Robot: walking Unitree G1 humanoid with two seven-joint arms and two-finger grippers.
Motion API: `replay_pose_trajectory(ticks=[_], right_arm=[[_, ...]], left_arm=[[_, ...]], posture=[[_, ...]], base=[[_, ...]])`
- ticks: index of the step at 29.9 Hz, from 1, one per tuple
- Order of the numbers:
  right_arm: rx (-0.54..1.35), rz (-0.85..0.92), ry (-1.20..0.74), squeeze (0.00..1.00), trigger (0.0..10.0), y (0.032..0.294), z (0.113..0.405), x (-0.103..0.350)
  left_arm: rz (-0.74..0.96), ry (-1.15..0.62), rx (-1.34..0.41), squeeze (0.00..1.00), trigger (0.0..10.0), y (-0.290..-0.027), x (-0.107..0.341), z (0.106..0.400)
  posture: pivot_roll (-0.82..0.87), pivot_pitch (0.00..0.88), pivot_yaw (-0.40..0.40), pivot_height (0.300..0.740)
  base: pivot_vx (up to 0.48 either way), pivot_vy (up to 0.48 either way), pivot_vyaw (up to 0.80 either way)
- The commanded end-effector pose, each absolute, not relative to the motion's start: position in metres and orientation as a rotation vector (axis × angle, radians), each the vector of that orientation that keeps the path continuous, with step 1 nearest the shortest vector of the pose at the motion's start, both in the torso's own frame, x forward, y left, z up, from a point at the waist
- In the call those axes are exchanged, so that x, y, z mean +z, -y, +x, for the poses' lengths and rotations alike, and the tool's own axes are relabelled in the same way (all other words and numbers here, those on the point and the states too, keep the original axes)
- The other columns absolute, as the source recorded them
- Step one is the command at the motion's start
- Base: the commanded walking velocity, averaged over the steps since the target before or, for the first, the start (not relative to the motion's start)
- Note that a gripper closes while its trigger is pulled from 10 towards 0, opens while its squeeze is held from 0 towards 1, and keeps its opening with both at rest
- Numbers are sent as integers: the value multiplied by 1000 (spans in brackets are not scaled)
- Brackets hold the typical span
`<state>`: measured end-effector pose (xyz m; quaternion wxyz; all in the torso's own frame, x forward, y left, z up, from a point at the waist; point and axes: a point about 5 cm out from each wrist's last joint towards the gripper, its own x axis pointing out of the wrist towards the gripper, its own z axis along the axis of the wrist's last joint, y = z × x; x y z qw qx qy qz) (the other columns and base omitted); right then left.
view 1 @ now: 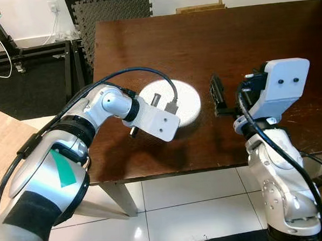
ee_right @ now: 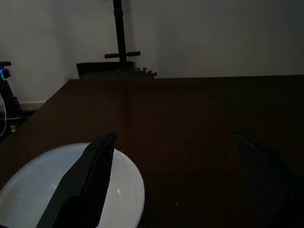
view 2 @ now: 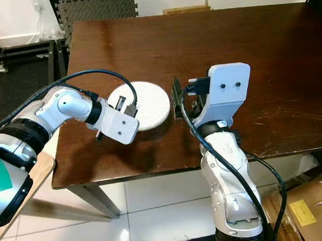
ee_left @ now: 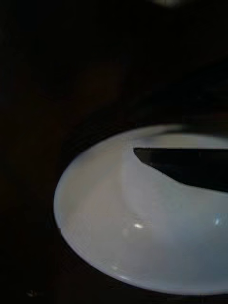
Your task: Setting the table
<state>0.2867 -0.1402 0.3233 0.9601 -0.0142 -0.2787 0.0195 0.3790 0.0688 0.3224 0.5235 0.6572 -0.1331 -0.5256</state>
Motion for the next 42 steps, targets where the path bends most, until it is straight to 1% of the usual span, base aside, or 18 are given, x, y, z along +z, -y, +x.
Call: replay_pose_trajectory(ticks=[1, 3, 4, 5, 8, 11, 12, 15, 17, 18, 20, 22, 24, 25, 26, 31, 33, 42], right_arm=[[32, -21, 558, 0, 10000, 143, 285, 321], [29, -18, 555, 0, 10000, 144, 285, 320], [29, -18, 556, 0, 10000, 144, 286, 320], [30, -19, 558, 0, 10000, 144, 286, 320], [32, -20, 568, 0, 10000, 144, 287, 321], [21, -25, 582, 0, 10000, 147, 286, 323], [21, -25, 582, 0, 10000, 147, 286, 323], [-18, -23, 588, 0, 10000, 156, 279, 321], [-49, -15, 584, 0, 10000, 161, 271, 317], [-49, -15, 584, 0, 10000, 161, 271, 317], [-66, 3, 535, 0, 10000, 158, 259, 301], [-66, 3, 535, 0, 10000, 158, 259, 301], [-68, 51, 484, 0, 10000, 152, 244, 286], [-56, 98, 470, 0, 10000, 148, 237, 281], [-46, 135, 446, 0, 10000, 146, 234, 273], [-38, 183, 400, 0, 10000, 146, 243, 256], [-55, 218, 354, 0, 10000, 151, 258, 240], [-43, 212, 326, 0, 10000, 149, 264, 227]], left_arm=[[1569, 307, -1290, 1000, 10000, -70, 315, 378], [1562, 330, -1290, 1000, 10000, -69, 318, 377], [1533, 351, -1287, 843, 10000, -70, 325, 376], [1492, 376, -1284, 0, 10000, -71, 335, 375], [1390, 445, -1282, 0, 10000, -76, 360, 370], [1175, 516, -1315, 0, 10000, -91, 398, 360], [1175, 516, -1315, 0, 10000, -91, 398, 360], [850, 555, -1408, 0, 10000, -116, 427, 345], [614, 571, -1378, 0, 10000, -135, 431, 340], [614, 571, -1378, 0, 10000, -135, 431, 340], [314, 560, -1161, 0, 10000, -158, 404, 346], [314, 560, -1161, 0, 10000, -158, 404, 346], [16, 485, -847, 0, 10000, -185, 356, 349], [-76, 442, -697, 0, 10000, -198, 325, 341], [-89, 393, -590, 0, 10000, -204, 294, 328], [-10, 305, -470, 0, 10000, -205, 250, 308], [1, 231, -376, 0, 10000, -203, 227, 302], [7, 233, -292, 0, 10000, -184, 230, 292]], posture=[[-49, 339, 93, 740], [-46, 328, 90, 740], [-45, 325, 91, 740], [-43, 310, 91, 740], [-37, 298, 93, 740], [-21, 263, 92, 740], [-21, 263, 92, 740], [1, 221, 94, 740], [12, 195, 89, 740], [12, 195, 89, 740], [12, 176, 85, 740], [12, 176, 85, 740], [21, 140, 75, 740], [30, 132, 61, 740], [40, 118, 51, 740], [44, 92, 33, 740], [50, 61, 30, 740], [60, 15, 31, 740]], base=[[0, 0, 0], [0, 0, 0], [0, 0, 0], [0, 0, 0], [0, 0, 0], [0, 0, 0], [0, 0, 0], [0, 0, 0], [0, 0, 0], [0, 0, 0], [0, 0, 0], [0, 0, 0], [0, 0, 0], [0, 0, 0], [0, 0, 0], [0, 0, 0], [0, 0, 0], [0, 0, 0]])
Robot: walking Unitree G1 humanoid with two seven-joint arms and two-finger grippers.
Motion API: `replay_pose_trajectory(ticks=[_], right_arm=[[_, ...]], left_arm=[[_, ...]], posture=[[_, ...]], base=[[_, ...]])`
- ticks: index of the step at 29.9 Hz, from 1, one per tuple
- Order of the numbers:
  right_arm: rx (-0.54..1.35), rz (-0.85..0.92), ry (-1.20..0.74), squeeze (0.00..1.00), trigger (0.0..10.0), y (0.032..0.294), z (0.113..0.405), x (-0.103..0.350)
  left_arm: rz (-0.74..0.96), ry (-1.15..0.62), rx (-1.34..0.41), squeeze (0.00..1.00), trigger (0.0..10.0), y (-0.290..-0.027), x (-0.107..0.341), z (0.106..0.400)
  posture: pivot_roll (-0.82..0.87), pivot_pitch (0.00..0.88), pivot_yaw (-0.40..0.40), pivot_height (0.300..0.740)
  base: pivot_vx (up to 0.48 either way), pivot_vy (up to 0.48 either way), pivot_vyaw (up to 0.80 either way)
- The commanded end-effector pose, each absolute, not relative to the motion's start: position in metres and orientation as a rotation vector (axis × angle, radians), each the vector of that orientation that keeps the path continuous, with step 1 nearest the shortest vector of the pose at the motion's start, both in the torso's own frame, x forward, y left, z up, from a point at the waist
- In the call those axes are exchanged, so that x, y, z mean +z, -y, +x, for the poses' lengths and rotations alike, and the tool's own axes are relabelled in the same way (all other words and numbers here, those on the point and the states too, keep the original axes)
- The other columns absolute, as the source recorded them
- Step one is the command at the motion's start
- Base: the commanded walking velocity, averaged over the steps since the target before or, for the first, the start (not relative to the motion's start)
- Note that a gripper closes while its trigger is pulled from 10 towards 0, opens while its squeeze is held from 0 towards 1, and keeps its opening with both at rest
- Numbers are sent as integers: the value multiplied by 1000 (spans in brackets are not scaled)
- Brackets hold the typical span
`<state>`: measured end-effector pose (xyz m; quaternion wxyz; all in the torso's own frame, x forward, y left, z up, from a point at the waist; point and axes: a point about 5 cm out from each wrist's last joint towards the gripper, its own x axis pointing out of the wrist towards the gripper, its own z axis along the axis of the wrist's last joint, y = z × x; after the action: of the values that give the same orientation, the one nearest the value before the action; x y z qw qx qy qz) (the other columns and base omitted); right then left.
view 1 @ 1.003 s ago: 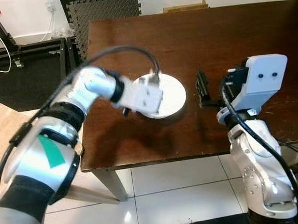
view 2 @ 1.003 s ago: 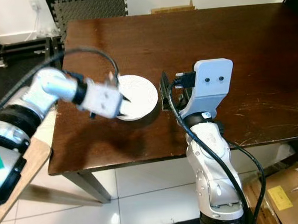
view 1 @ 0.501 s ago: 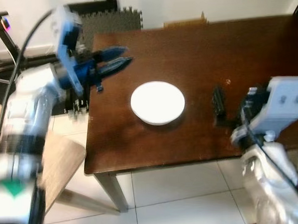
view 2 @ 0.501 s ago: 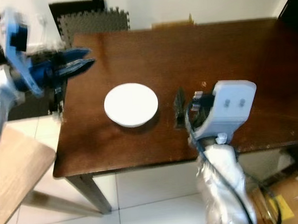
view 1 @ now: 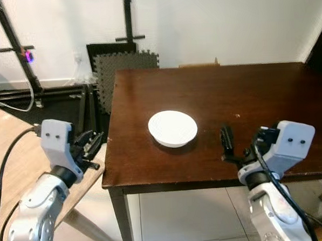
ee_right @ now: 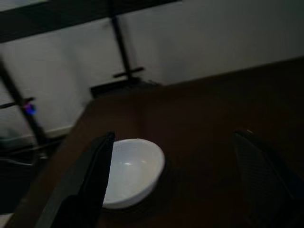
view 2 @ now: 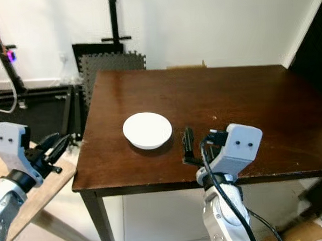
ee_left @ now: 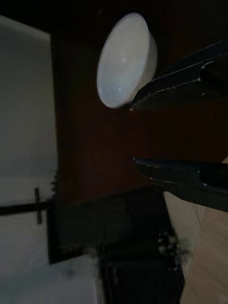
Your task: Setting the table
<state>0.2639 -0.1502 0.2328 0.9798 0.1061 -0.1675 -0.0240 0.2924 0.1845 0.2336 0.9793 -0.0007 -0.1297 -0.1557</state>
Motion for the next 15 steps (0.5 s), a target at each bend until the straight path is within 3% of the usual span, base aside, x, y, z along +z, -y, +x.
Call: replay_pose_trajectory(ticks=[1, 15], right_arm=[[-37, 209, 329, 0, 10000, 148, 265, 227], [-10, 198, 336, 0, 10000, 146, 269, 222]], left_arm=[[9, 231, -281, 0, 10000, -185, 230, 292], [37, 177, -233, 0, 10000, -181, 219, 284]], posture=[[59, 12, 33, 740], [47, 18, 21, 740]], base=[[0, 0, 0], [0, 0, 0]])
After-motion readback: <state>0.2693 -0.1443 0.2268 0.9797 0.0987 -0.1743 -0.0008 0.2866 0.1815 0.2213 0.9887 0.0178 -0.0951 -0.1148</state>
